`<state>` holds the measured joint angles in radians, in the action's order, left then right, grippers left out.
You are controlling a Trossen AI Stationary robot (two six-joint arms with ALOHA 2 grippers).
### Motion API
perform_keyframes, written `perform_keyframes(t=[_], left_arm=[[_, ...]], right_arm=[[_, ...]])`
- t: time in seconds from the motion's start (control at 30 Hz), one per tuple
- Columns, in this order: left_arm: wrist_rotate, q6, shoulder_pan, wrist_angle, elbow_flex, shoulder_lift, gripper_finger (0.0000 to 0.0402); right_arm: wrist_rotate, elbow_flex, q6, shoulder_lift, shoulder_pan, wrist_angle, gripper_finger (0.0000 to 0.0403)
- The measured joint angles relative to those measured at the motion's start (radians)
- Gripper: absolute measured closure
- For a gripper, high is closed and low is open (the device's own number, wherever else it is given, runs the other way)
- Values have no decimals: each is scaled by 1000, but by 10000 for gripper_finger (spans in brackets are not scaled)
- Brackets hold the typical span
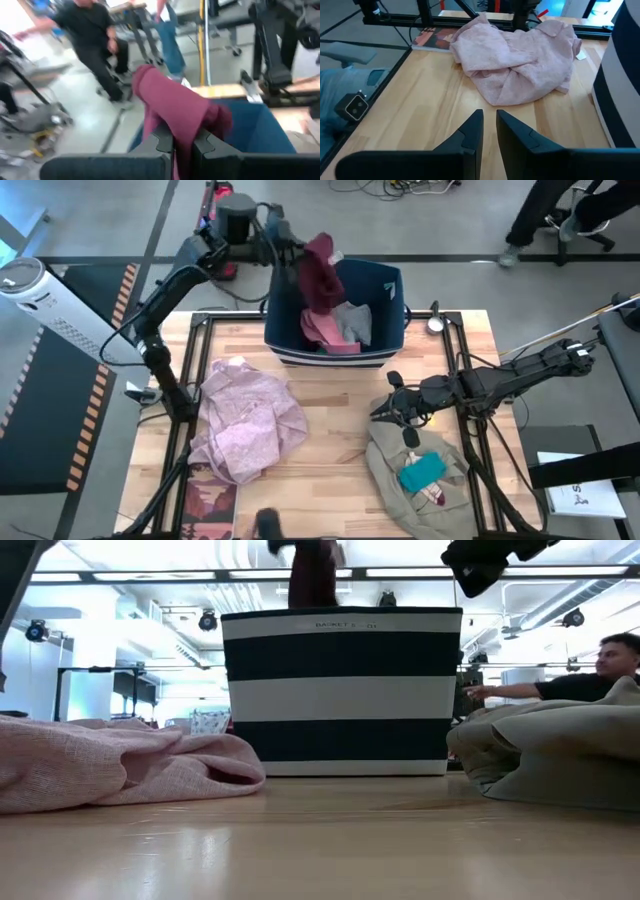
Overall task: Sort clothes
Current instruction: Put the red underwear into the blue laundry organizer
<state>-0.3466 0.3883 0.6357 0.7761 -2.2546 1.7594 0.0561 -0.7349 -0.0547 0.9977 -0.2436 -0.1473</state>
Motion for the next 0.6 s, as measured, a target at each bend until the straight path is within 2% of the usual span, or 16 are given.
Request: perform_keyframes(t=[0.23, 0.47, 0.6], left_arm=[[-40, 28, 21, -41, 124, 55, 401], [-48, 41, 21, -168, 326, 72, 397], [-107, 36, 21, -218, 436, 69, 385]], right_arm=[[23, 0, 0, 0, 2, 1, 360], [25, 0, -14, 0, 2, 0, 361], [25, 0, -15, 0, 2, 1, 367]])
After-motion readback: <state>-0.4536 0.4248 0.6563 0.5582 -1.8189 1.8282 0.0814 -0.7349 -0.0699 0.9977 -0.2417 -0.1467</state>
